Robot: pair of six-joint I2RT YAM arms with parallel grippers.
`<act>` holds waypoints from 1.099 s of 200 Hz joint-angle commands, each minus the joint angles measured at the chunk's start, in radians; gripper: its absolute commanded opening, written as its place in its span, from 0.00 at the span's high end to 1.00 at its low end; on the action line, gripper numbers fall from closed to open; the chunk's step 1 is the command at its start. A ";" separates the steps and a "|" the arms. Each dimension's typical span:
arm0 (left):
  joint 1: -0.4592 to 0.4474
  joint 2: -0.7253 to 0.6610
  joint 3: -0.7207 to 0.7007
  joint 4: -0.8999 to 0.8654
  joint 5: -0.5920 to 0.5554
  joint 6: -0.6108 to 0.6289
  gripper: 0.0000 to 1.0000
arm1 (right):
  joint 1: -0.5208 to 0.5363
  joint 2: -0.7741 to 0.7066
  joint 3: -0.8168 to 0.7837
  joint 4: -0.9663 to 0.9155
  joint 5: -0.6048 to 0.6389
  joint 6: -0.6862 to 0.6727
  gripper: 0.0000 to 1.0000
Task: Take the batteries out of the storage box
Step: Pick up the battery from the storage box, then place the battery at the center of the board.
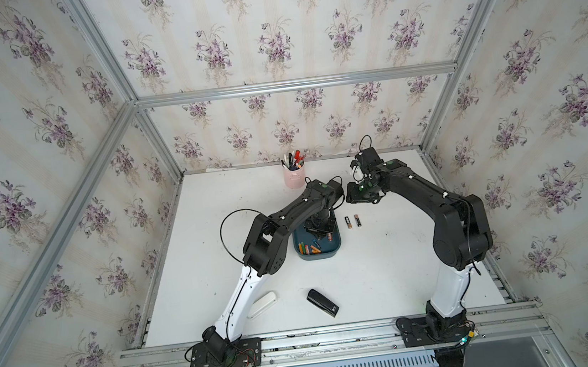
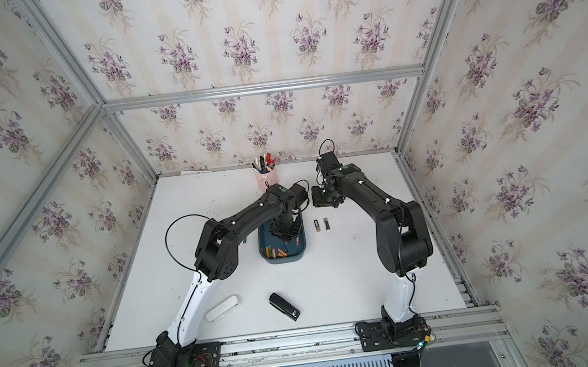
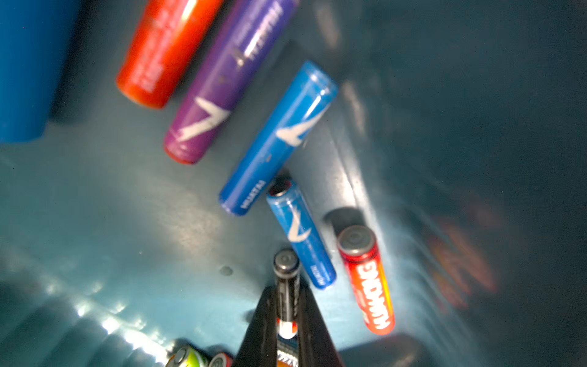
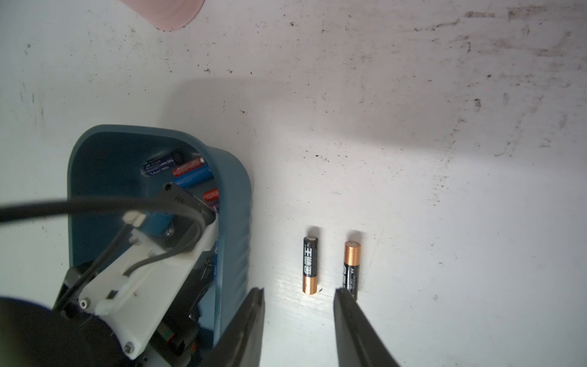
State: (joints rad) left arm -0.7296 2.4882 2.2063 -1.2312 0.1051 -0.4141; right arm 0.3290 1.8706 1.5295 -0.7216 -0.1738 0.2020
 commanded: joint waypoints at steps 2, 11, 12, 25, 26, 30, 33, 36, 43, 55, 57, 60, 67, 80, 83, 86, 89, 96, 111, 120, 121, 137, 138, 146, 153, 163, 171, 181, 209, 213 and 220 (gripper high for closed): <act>0.009 -0.012 0.000 -0.025 0.014 0.012 0.87 | 0.001 -0.012 0.005 -0.006 0.001 -0.002 0.58; 0.012 -0.023 0.000 -0.025 0.018 0.013 0.87 | 0.000 -0.011 -0.001 -0.003 0.003 0.000 0.58; 0.012 -0.024 0.000 -0.024 0.019 0.013 0.87 | 0.001 -0.011 -0.001 -0.002 0.003 0.000 0.58; 0.019 -0.043 -0.003 -0.023 0.031 0.014 0.87 | 0.001 -0.009 -0.009 0.002 0.002 0.005 0.59; 0.020 -0.047 -0.003 -0.022 0.033 0.015 0.87 | 0.001 -0.008 -0.010 0.002 0.001 0.005 0.58; 0.022 -0.055 -0.006 -0.020 0.039 0.015 0.87 | 0.000 -0.008 -0.012 0.003 0.000 0.006 0.59; 0.023 -0.060 -0.007 -0.019 0.043 0.015 0.87 | 0.001 -0.009 -0.015 0.005 -0.001 0.008 0.59; 0.025 -0.067 -0.009 -0.017 0.047 0.014 0.87 | 0.001 -0.009 -0.017 0.006 -0.002 0.009 0.58; 0.032 -0.083 -0.015 -0.011 0.053 0.012 0.87 | 0.001 -0.010 -0.021 0.010 -0.005 0.013 0.59; 0.043 -0.111 -0.026 -0.003 0.066 0.014 0.87 | 0.002 -0.014 -0.022 0.010 -0.010 0.017 0.59; 0.044 -0.116 -0.029 0.000 0.068 0.015 0.87 | 0.002 -0.014 -0.022 0.011 -0.011 0.019 0.59; 0.047 -0.122 -0.032 0.003 0.072 0.015 0.87 | 0.002 -0.016 -0.022 0.013 -0.011 0.019 0.59; 0.054 -0.140 -0.042 0.008 0.077 0.017 0.86 | 0.004 -0.017 -0.020 0.013 -0.012 0.020 0.58; 0.066 -0.168 -0.053 0.012 0.081 0.018 0.86 | 0.003 -0.022 -0.016 0.010 -0.009 0.020 0.58; 0.069 -0.174 -0.055 0.012 0.081 0.018 0.86 | 0.004 -0.023 -0.016 0.009 -0.010 0.020 0.58; 0.072 -0.181 -0.056 0.011 0.081 0.019 0.86 | 0.004 -0.023 -0.015 0.010 -0.010 0.020 0.58; 0.076 -0.186 -0.057 0.009 0.082 0.020 0.86 | 0.003 -0.024 -0.014 0.011 -0.011 0.021 0.58; 0.082 -0.199 -0.061 0.007 0.082 0.023 0.86 | 0.003 -0.024 -0.011 0.010 -0.013 0.021 0.58; 0.102 -0.226 -0.074 0.006 0.088 0.031 0.85 | 0.004 -0.025 -0.007 0.008 -0.015 0.022 0.58; 0.122 -0.246 -0.094 0.008 0.103 0.035 0.85 | 0.004 -0.022 -0.004 0.007 -0.015 0.022 0.58; 0.123 -0.248 -0.096 0.008 0.104 0.035 0.85 | 0.004 -0.022 -0.004 0.007 -0.016 0.023 0.58; 0.160 -0.295 -0.140 0.013 0.095 0.038 0.85 | 0.003 -0.020 0.009 -0.004 -0.017 0.021 0.58; 0.163 -0.298 -0.143 0.015 0.095 0.038 0.85 | 0.004 -0.020 0.009 -0.005 -0.017 0.021 0.58; 0.182 -0.323 -0.172 0.020 0.088 0.042 0.85 | 0.004 -0.023 0.009 -0.005 -0.016 0.020 0.58; 0.198 -0.349 -0.201 0.030 0.083 0.045 0.85 | 0.003 -0.028 0.009 -0.003 -0.014 0.021 0.58; 0.225 -0.380 -0.245 0.045 0.079 0.052 0.85 | 0.004 -0.030 0.007 -0.003 -0.013 0.020 0.58; 0.247 -0.400 -0.279 0.053 0.077 0.056 0.85 | 0.003 -0.031 0.007 -0.005 -0.013 0.022 0.58; 0.274 -0.417 -0.316 0.055 0.064 0.062 0.85 | 0.004 -0.031 0.008 -0.006 -0.012 0.022 0.58; 0.341 -0.441 -0.414 0.094 0.051 0.089 0.85 | 0.005 -0.033 0.004 -0.012 -0.011 0.024 0.58; 0.347 -0.439 -0.423 0.101 0.048 0.092 0.85 | 0.005 -0.033 0.004 -0.011 -0.011 0.024 0.58; 0.360 -0.431 -0.436 0.104 0.038 0.098 0.85 | 0.005 -0.033 0.006 -0.014 -0.010 0.024 0.58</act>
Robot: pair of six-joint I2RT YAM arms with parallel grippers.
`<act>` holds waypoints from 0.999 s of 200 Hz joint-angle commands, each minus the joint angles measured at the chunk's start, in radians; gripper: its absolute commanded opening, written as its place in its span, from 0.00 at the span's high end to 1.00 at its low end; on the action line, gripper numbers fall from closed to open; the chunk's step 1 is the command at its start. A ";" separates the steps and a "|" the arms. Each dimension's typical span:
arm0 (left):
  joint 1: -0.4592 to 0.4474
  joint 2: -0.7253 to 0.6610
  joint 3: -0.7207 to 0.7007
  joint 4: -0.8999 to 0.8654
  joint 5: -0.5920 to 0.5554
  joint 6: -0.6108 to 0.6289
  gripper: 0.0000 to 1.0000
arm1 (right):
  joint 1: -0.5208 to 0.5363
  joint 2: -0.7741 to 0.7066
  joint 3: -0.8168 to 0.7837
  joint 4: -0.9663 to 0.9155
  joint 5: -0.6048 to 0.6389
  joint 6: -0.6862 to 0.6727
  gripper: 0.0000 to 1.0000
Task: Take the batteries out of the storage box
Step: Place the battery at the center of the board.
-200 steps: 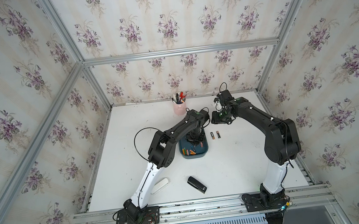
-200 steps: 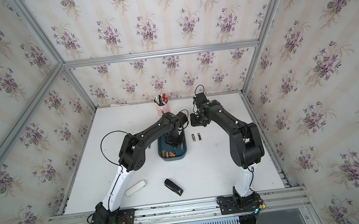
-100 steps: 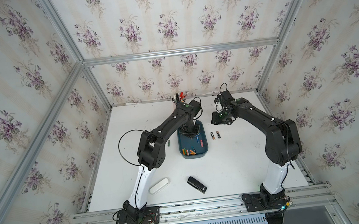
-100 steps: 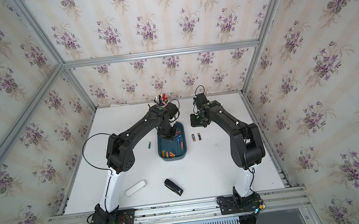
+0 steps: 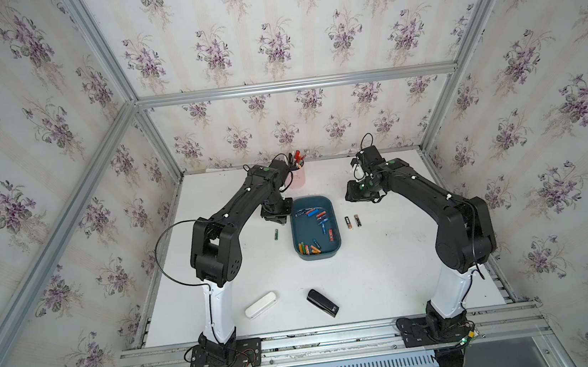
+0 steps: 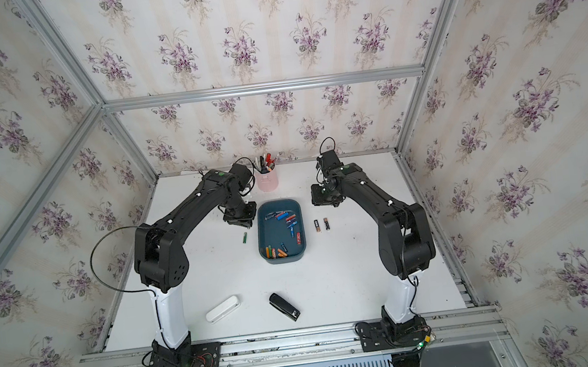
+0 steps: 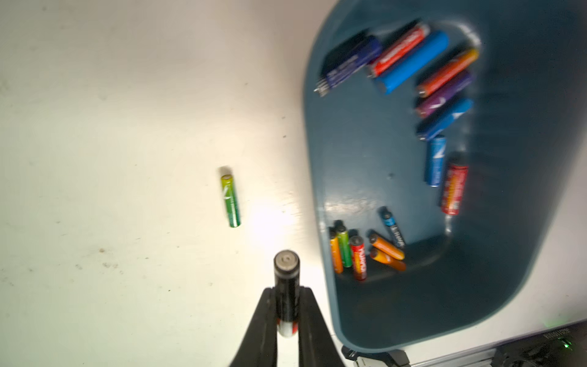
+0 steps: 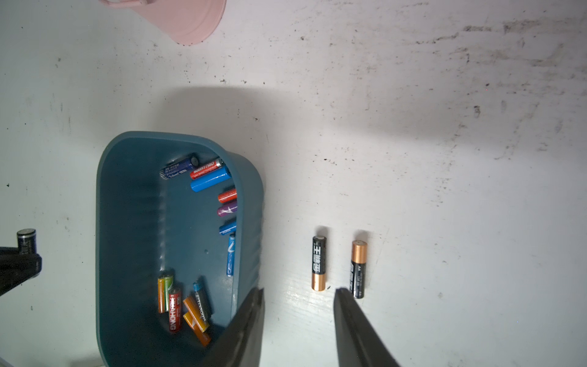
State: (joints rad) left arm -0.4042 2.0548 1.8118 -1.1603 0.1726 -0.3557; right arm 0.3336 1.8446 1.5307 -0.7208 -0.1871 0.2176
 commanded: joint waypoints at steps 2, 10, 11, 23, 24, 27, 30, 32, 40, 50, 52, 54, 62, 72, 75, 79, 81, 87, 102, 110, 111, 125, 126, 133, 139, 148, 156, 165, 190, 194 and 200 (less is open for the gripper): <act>0.038 0.006 -0.044 0.033 -0.032 0.044 0.85 | 0.001 -0.007 0.006 -0.017 0.004 0.008 0.58; 0.053 0.019 -0.052 0.030 -0.042 0.051 0.84 | 0.001 -0.007 0.009 -0.022 0.006 0.008 0.58; 0.054 0.020 -0.053 0.030 -0.044 0.052 0.84 | 0.001 -0.007 0.010 -0.023 0.007 0.008 0.58; 0.079 0.034 -0.077 0.047 -0.050 0.054 0.85 | 0.000 -0.007 0.018 -0.035 0.012 0.008 0.58; 0.080 0.034 -0.079 0.048 -0.050 0.054 0.85 | 0.000 -0.007 0.018 -0.035 0.013 0.008 0.58; 0.084 0.037 -0.087 0.055 -0.047 0.055 0.84 | 0.001 -0.009 0.018 -0.036 0.013 0.008 0.58; 0.088 0.038 -0.093 0.061 -0.046 0.056 0.85 | 0.000 -0.010 0.019 -0.037 0.014 0.008 0.58; 0.092 0.040 -0.097 0.065 -0.044 0.057 0.85 | 0.001 -0.010 0.019 -0.037 0.015 0.008 0.58; 0.099 0.048 -0.107 0.074 -0.047 0.058 0.85 | 0.001 -0.012 0.019 -0.040 0.018 0.008 0.58; 0.104 0.063 -0.112 0.081 -0.046 0.063 0.85 | 0.001 -0.013 0.019 -0.044 0.023 0.008 0.58; 0.107 0.067 -0.113 0.082 -0.045 0.065 0.85 | 0.001 -0.013 0.019 -0.044 0.023 0.008 0.58; 0.107 0.070 -0.112 0.082 -0.044 0.064 0.85 | 0.000 -0.013 0.019 -0.046 0.023 0.008 0.58; 0.108 0.079 -0.115 0.085 -0.045 0.067 0.84 | 0.001 -0.013 0.020 -0.049 0.023 0.009 0.58; 0.110 0.091 -0.120 0.091 -0.040 0.070 0.84 | 0.001 -0.011 0.023 -0.053 0.023 0.011 0.58; 0.110 0.094 -0.121 0.090 -0.039 0.069 0.84 | 0.001 -0.013 0.022 -0.052 0.023 0.012 0.58; 0.110 0.098 -0.123 0.094 -0.038 0.067 0.84 | 0.001 -0.014 0.022 -0.052 0.023 0.014 0.58; 0.110 0.099 -0.125 0.096 -0.038 0.066 0.84 | 0.000 -0.013 0.021 -0.052 0.023 0.014 0.58; 0.110 0.101 -0.131 0.105 -0.030 0.067 0.84 | 0.001 -0.013 0.022 -0.051 0.023 0.015 0.58; 0.110 0.111 -0.139 0.116 -0.017 0.064 0.84 | 0.002 -0.013 0.026 -0.052 0.024 0.019 0.58; 0.110 0.114 -0.143 0.118 -0.015 0.062 0.84 | 0.004 -0.012 0.026 -0.050 0.023 0.020 0.58; 0.111 0.115 -0.144 0.119 -0.015 0.063 0.84 | 0.004 -0.012 0.026 -0.050 0.023 0.019 0.58; 0.110 0.117 -0.154 0.125 -0.014 0.057 0.83 | 0.005 -0.009 0.031 -0.053 0.025 0.019 0.58; 0.110 0.117 -0.155 0.125 -0.013 0.056 0.83 | 0.005 -0.009 0.032 -0.053 0.025 0.018 0.58; 0.110 0.115 -0.162 0.133 -0.008 0.054 0.83 | 0.005 -0.006 0.032 -0.054 0.025 0.016 0.58; 0.110 0.117 -0.165 0.135 -0.004 0.052 0.83 | 0.005 -0.005 0.035 -0.055 0.028 0.016 0.58; 0.110 0.119 -0.169 0.138 -0.003 0.051 0.83 | 0.005 -0.004 0.036 -0.056 0.029 0.013 0.58; 0.110 0.118 -0.173 0.137 -0.003 0.050 0.82 | 0.005 -0.003 0.037 -0.058 0.029 0.012 0.58; 0.109 0.119 -0.177 0.141 -0.003 0.050 0.80 | 0.006 -0.002 0.037 -0.057 0.029 0.011 0.58; 0.109 0.111 -0.188 0.145 -0.004 0.050 0.69 | 0.005 -0.004 0.039 -0.058 0.029 0.010 0.58; 0.109 0.108 -0.189 0.143 -0.005 0.050 0.68 | 0.005 -0.004 0.039 -0.058 0.030 0.010 0.58; 0.109 0.104 -0.190 0.142 -0.008 0.050 0.68 | 0.005 -0.006 0.039 -0.058 0.029 0.009 0.58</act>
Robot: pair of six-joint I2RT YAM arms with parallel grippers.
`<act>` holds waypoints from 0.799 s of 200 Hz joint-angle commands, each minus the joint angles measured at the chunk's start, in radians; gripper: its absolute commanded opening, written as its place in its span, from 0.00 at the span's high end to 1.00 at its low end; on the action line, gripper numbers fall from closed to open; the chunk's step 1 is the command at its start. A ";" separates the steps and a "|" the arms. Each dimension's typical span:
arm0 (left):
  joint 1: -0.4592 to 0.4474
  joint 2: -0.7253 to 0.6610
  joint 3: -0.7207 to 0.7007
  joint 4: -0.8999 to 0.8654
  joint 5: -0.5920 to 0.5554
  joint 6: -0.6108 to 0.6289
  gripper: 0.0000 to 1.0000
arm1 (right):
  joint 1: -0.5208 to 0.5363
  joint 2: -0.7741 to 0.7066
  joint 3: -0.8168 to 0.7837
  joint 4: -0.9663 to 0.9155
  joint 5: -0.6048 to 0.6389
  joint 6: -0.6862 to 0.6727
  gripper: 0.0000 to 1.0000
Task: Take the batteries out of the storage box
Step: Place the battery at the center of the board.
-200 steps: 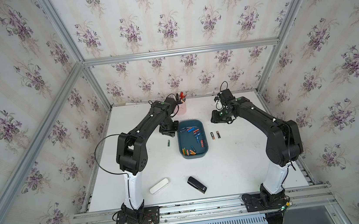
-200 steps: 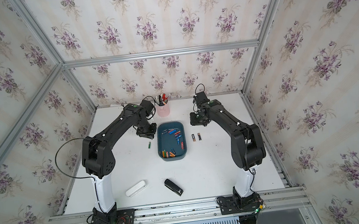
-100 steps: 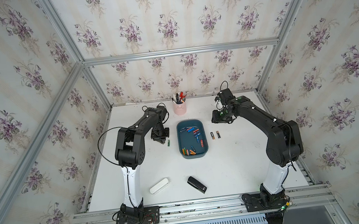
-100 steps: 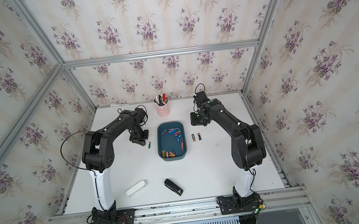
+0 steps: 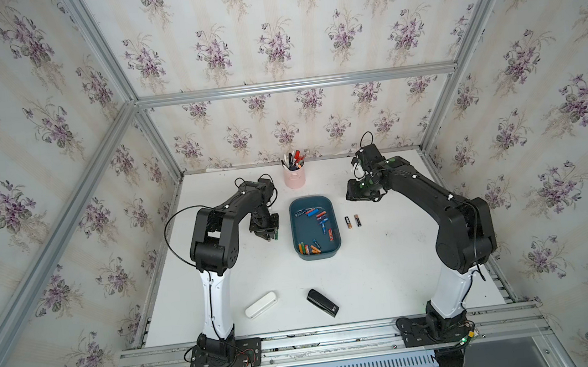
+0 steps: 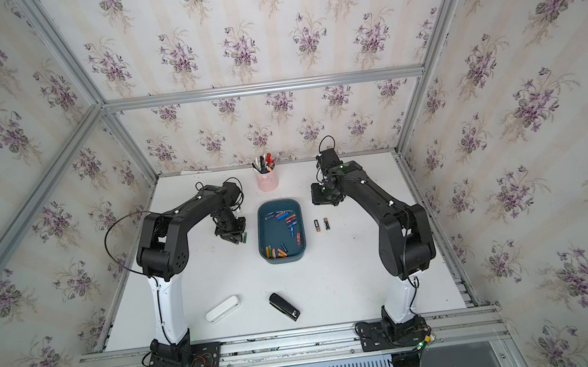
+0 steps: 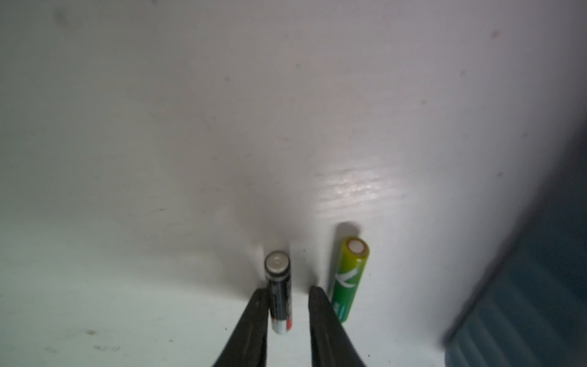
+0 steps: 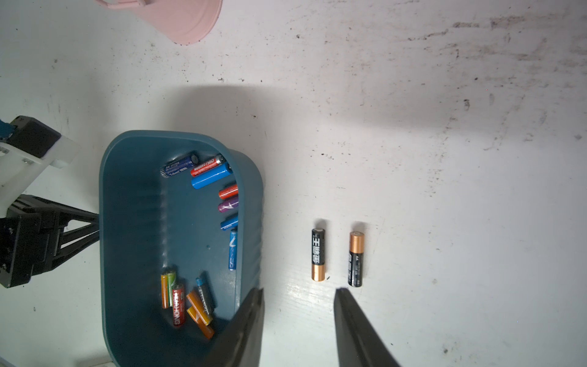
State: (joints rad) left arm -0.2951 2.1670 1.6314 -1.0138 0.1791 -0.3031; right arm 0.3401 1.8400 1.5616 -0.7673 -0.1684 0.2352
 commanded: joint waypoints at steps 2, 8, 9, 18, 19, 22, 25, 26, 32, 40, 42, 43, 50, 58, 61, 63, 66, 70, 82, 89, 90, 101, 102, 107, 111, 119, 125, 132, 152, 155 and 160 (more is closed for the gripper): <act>-0.001 -0.009 -0.009 -0.004 -0.016 -0.002 0.68 | 0.000 0.000 0.008 -0.012 0.011 -0.007 0.58; -0.001 -0.009 -0.006 -0.009 -0.021 -0.003 0.67 | -0.001 0.000 0.008 -0.011 0.010 -0.008 0.58; -0.001 -0.009 -0.005 -0.010 -0.021 -0.003 0.67 | -0.001 0.000 0.008 -0.011 0.010 -0.008 0.58; 0.000 -0.010 0.000 -0.013 -0.023 -0.003 0.67 | 0.000 0.001 0.010 -0.010 0.010 -0.007 0.58; 0.000 -0.010 0.001 -0.014 -0.024 -0.002 0.67 | 0.000 0.001 0.009 -0.010 0.009 -0.007 0.58; 0.000 -0.009 0.003 -0.015 -0.023 -0.001 0.67 | 0.000 0.000 0.009 -0.010 0.008 -0.007 0.58; -0.001 -0.009 0.004 -0.014 -0.023 -0.001 0.67 | 0.001 0.000 0.009 -0.010 0.007 -0.006 0.58; -0.001 -0.010 0.005 -0.014 -0.023 -0.001 0.67 | 0.001 0.001 0.009 -0.011 0.007 -0.006 0.58; -0.001 -0.009 0.009 -0.017 -0.023 -0.001 0.67 | 0.002 0.001 0.009 -0.010 0.007 -0.005 0.58; -0.001 -0.007 0.014 -0.021 -0.023 -0.001 0.67 | 0.002 0.000 0.010 -0.011 0.008 -0.006 0.58; -0.001 -0.007 0.014 -0.021 -0.023 -0.002 0.67 | 0.003 0.000 0.009 -0.011 0.007 -0.006 0.58; -0.001 -0.006 0.014 -0.021 -0.023 -0.001 0.66 | 0.002 0.000 0.009 -0.012 0.008 -0.006 0.58; -0.001 -0.005 0.017 -0.023 -0.023 -0.003 0.67 | 0.004 -0.002 0.009 -0.012 0.010 -0.007 0.58; 0.000 -0.006 0.021 -0.028 -0.024 -0.002 0.66 | 0.004 -0.002 0.009 -0.012 0.009 -0.007 0.58; -0.001 -0.006 0.022 -0.030 -0.026 -0.002 0.66 | 0.004 -0.003 0.009 -0.012 0.009 -0.007 0.58; -0.001 -0.006 0.023 -0.031 -0.026 -0.003 0.67 | 0.004 -0.002 0.009 -0.013 0.009 -0.007 0.58; -0.001 -0.006 0.024 -0.031 -0.028 -0.002 0.67 | 0.004 -0.002 0.009 -0.013 0.010 -0.007 0.58; 0.000 -0.008 0.023 -0.032 -0.030 -0.002 0.67 | 0.004 -0.003 0.009 -0.013 0.010 -0.007 0.58; -0.001 -0.012 0.022 -0.031 -0.032 -0.002 0.66 | 0.004 -0.004 0.009 -0.013 0.009 -0.006 0.58; -0.001 -0.015 0.022 -0.031 -0.032 -0.005 0.65 | 0.004 -0.005 0.009 -0.013 0.010 -0.004 0.58; -0.001 -0.016 0.022 -0.031 -0.032 -0.005 0.65 | 0.004 -0.005 0.009 -0.013 0.008 -0.004 0.58; -0.001 -0.023 0.022 -0.033 -0.030 -0.007 0.64 | 0.008 -0.005 0.014 -0.014 0.004 -0.001 0.58; -0.001 -0.024 0.023 -0.034 -0.030 -0.007 0.64 | 0.009 -0.005 0.014 -0.014 0.004 -0.001 0.58; 0.000 -0.032 0.023 -0.032 -0.032 -0.008 0.63 | 0.013 -0.006 0.018 -0.017 0.003 0.001 0.58; -0.001 -0.036 0.022 -0.030 -0.034 -0.007 0.62 | 0.016 -0.006 0.021 -0.019 0.004 0.002 0.58; -0.001 -0.048 0.022 -0.026 -0.034 -0.009 0.61 | 0.025 -0.005 0.027 -0.021 0.006 0.003 0.58; 0.000 -0.055 0.022 -0.023 -0.039 -0.014 0.59 | 0.033 -0.005 0.033 -0.025 0.007 0.005 0.58; -0.001 -0.065 0.021 -0.016 -0.043 -0.017 0.59 | 0.046 -0.002 0.041 -0.031 0.010 0.006 0.58; 0.000 -0.083 0.028 0.002 -0.038 -0.026 0.57 | 0.092 0.006 0.060 -0.043 0.026 0.014 0.58; 0.001 -0.084 0.029 0.002 -0.037 -0.025 0.57 | 0.100 0.008 0.064 -0.045 0.030 0.015 0.58; 0.001 -0.086 0.036 -0.001 -0.035 -0.027 0.57 | 0.113 0.012 0.067 -0.050 0.038 0.019 0.58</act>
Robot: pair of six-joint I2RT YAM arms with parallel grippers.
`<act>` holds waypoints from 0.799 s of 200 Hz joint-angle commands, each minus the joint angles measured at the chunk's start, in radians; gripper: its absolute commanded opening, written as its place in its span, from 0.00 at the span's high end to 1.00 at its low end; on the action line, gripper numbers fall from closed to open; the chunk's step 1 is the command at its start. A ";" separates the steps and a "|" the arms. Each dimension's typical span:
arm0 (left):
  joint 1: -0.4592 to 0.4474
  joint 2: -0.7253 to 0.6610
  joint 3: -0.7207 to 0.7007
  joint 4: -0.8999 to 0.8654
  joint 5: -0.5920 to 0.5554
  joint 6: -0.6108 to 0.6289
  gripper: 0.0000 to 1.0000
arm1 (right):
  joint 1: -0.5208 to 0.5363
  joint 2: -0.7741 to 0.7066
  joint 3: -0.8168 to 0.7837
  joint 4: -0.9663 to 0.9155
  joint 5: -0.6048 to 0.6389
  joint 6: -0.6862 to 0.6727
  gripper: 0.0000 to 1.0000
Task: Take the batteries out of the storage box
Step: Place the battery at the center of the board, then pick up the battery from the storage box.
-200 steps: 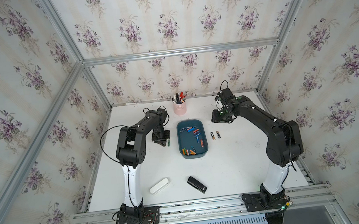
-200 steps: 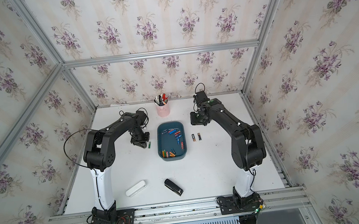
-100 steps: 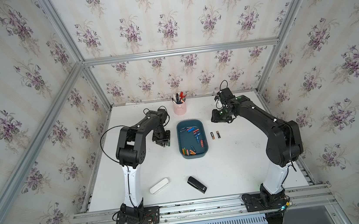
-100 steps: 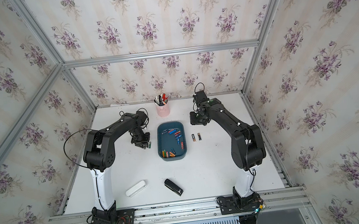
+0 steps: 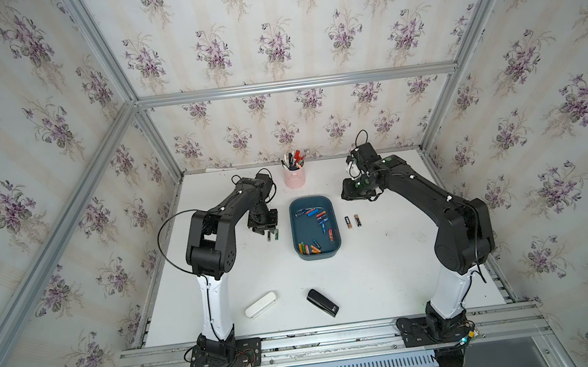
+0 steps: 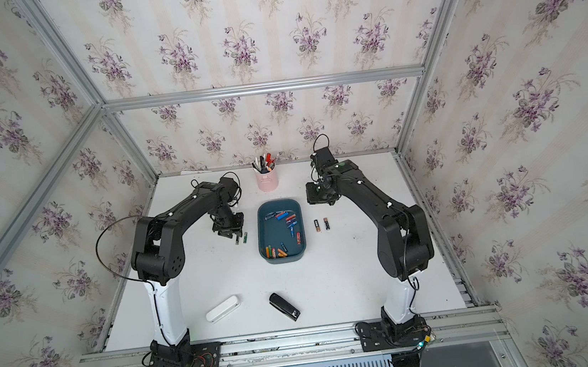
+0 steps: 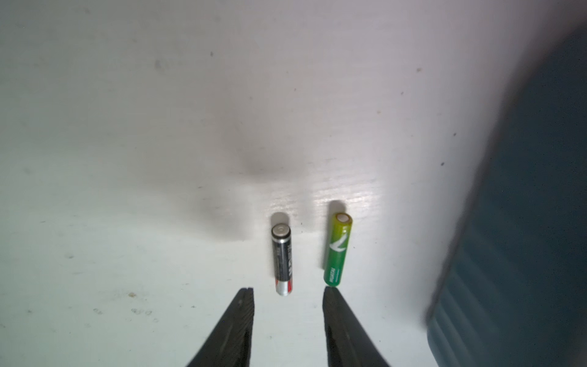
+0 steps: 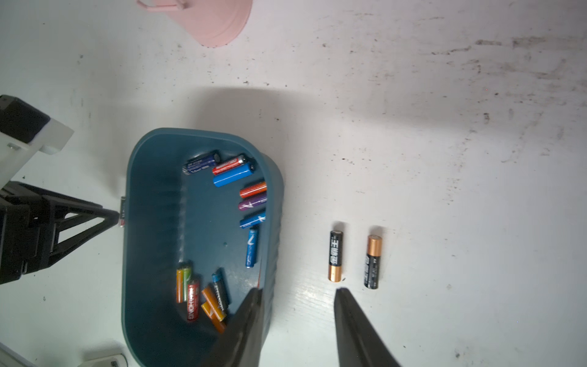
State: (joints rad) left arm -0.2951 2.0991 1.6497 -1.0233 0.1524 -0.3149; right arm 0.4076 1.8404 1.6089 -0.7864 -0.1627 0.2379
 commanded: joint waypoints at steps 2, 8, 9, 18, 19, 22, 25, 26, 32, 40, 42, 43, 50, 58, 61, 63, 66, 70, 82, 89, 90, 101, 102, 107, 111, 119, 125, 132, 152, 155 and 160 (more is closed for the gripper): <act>0.001 -0.020 0.021 0.006 -0.007 -0.016 0.57 | 0.052 0.014 0.021 -0.032 0.035 0.017 0.58; 0.001 -0.022 0.028 0.003 -0.004 -0.016 0.56 | 0.069 0.020 0.024 -0.032 0.043 0.020 0.58; 0.001 -0.023 0.029 0.002 -0.003 -0.015 0.56 | 0.071 0.022 0.025 -0.032 0.044 0.021 0.58; 0.001 -0.030 0.034 0.003 0.006 -0.015 0.56 | 0.094 0.034 0.024 -0.029 0.054 0.028 0.58; 0.001 -0.030 0.034 0.003 0.007 -0.015 0.56 | 0.097 0.035 0.024 -0.029 0.055 0.029 0.58; 0.001 -0.033 0.035 0.003 0.010 -0.015 0.56 | 0.104 0.042 0.023 -0.028 0.059 0.031 0.58; 0.001 -0.036 0.035 0.002 0.013 -0.015 0.55 | 0.111 0.048 0.025 -0.027 0.060 0.034 0.58; 0.001 -0.038 0.035 0.003 0.015 -0.015 0.55 | 0.113 0.049 0.026 -0.028 0.060 0.035 0.58; 0.001 -0.043 0.033 0.005 0.020 -0.014 0.55 | 0.122 0.065 0.026 -0.025 0.054 0.037 0.58; 0.001 -0.050 0.032 0.002 0.022 -0.013 0.55 | 0.152 0.081 0.027 -0.019 0.043 0.041 0.59; 0.001 -0.052 0.030 0.002 0.022 -0.013 0.55 | 0.163 0.085 0.027 -0.017 0.042 0.042 0.59; 0.001 -0.053 0.029 0.002 0.022 -0.013 0.55 | 0.166 0.088 0.028 -0.016 0.041 0.043 0.59; 0.002 -0.058 0.023 0.003 0.022 -0.012 0.55 | 0.180 0.105 0.027 -0.008 0.034 0.045 0.59; 0.003 -0.065 0.008 0.010 0.022 -0.014 0.55 | 0.191 0.121 0.026 0.004 0.033 0.049 0.59; 0.004 -0.066 0.002 0.015 0.024 -0.013 0.55 | 0.196 0.127 0.026 0.006 0.031 0.050 0.59; 0.004 -0.068 -0.002 0.017 0.025 -0.014 0.54 | 0.200 0.132 0.026 0.007 0.031 0.052 0.59; 0.004 -0.069 -0.008 0.019 0.025 -0.014 0.55 | 0.204 0.141 0.027 0.007 0.032 0.053 0.59; 0.004 -0.070 -0.013 0.021 0.027 -0.013 0.54 | 0.209 0.152 0.032 0.006 0.033 0.054 0.60; 0.005 -0.073 -0.031 0.023 0.031 -0.013 0.54 | 0.223 0.183 0.050 -0.005 0.048 0.057 0.60; 0.005 -0.076 -0.044 0.027 0.033 -0.013 0.54 | 0.229 0.204 0.061 -0.011 0.064 0.057 0.60; 0.005 -0.077 -0.046 0.028 0.033 -0.012 0.54 | 0.229 0.207 0.062 -0.012 0.067 0.057 0.60; 0.006 -0.086 -0.065 0.036 0.032 -0.014 0.54 | 0.238 0.232 0.076 -0.024 0.093 0.058 0.60; 0.006 -0.087 -0.066 0.037 0.032 -0.014 0.54 | 0.239 0.235 0.078 -0.026 0.096 0.058 0.60; 0.006 -0.090 -0.074 0.040 0.031 -0.013 0.54 | 0.241 0.245 0.084 -0.032 0.107 0.060 0.60; 0.005 -0.092 -0.079 0.042 0.033 -0.015 0.54 | 0.244 0.252 0.089 -0.036 0.116 0.061 0.60; 0.006 -0.096 -0.087 0.045 0.033 -0.013 0.54 | 0.248 0.264 0.094 -0.042 0.133 0.067 0.60; 0.007 -0.097 -0.091 0.047 0.033 -0.013 0.54 | 0.251 0.272 0.096 -0.044 0.142 0.070 0.60; 0.007 -0.096 -0.095 0.048 0.033 -0.011 0.54 | 0.253 0.281 0.099 -0.046 0.145 0.072 0.60; 0.007 -0.093 -0.101 0.047 0.033 -0.008 0.54 | 0.257 0.310 0.108 -0.055 0.173 0.082 0.60; 0.007 -0.092 -0.101 0.046 0.033 -0.007 0.54 | 0.257 0.315 0.109 -0.058 0.178 0.084 0.60; 0.008 -0.092 -0.103 0.047 0.034 -0.008 0.54 | 0.258 0.319 0.111 -0.058 0.186 0.087 0.60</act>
State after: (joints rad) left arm -0.2886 2.0087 1.5517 -0.9802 0.1825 -0.3252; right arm 0.6617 2.1349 1.7092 -0.8158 -0.0399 0.3004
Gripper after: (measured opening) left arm 0.462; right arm 0.403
